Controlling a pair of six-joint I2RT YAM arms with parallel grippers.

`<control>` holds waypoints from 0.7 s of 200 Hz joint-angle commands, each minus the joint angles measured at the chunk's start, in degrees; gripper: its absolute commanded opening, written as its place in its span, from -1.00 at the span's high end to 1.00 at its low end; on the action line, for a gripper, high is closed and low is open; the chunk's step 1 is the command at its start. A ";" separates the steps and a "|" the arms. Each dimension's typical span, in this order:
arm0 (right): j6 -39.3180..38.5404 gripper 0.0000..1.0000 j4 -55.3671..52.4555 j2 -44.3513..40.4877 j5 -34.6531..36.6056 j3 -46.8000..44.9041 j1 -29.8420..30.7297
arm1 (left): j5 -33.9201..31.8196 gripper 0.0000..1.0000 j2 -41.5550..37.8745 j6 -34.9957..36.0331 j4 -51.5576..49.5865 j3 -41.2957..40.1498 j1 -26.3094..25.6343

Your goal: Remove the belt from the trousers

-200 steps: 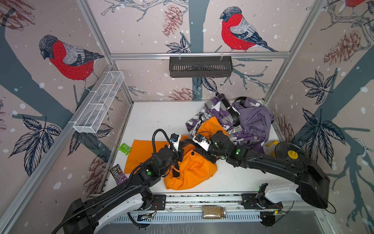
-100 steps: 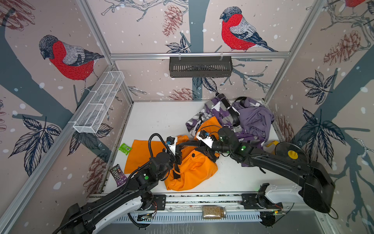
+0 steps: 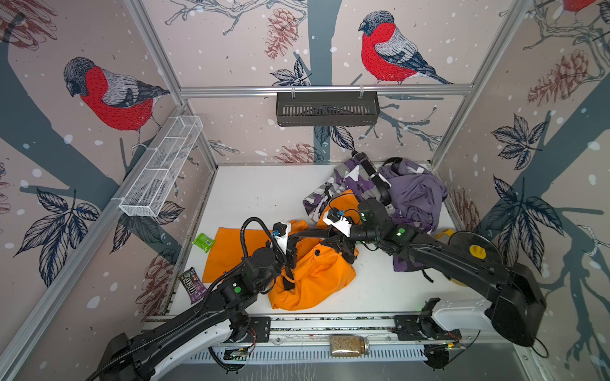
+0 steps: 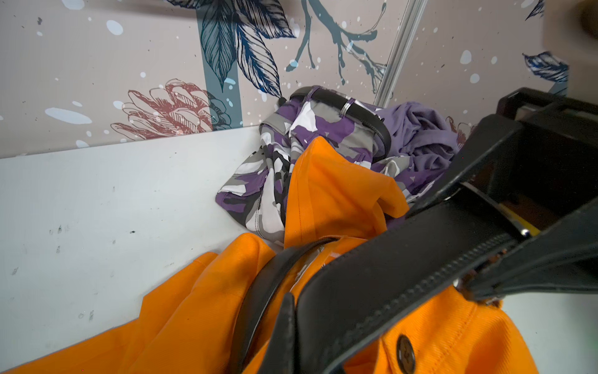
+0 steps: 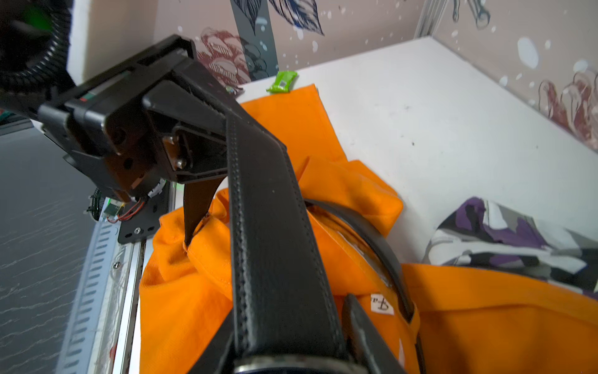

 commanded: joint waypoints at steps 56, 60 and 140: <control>1.16 1.00 -6.76 7.41 11.83 3.09 2.31 | -5.05 1.00 14.06 -0.06 1.14 3.92 -5.45; 1.45 1.00 -6.78 7.42 12.15 2.88 1.94 | -6.35 1.00 13.91 -0.68 0.34 3.95 -5.48; 4.72 1.00 -8.34 -1.05 15.05 -1.64 -9.04 | -25.07 1.00 11.04 -17.61 -13.21 0.53 1.18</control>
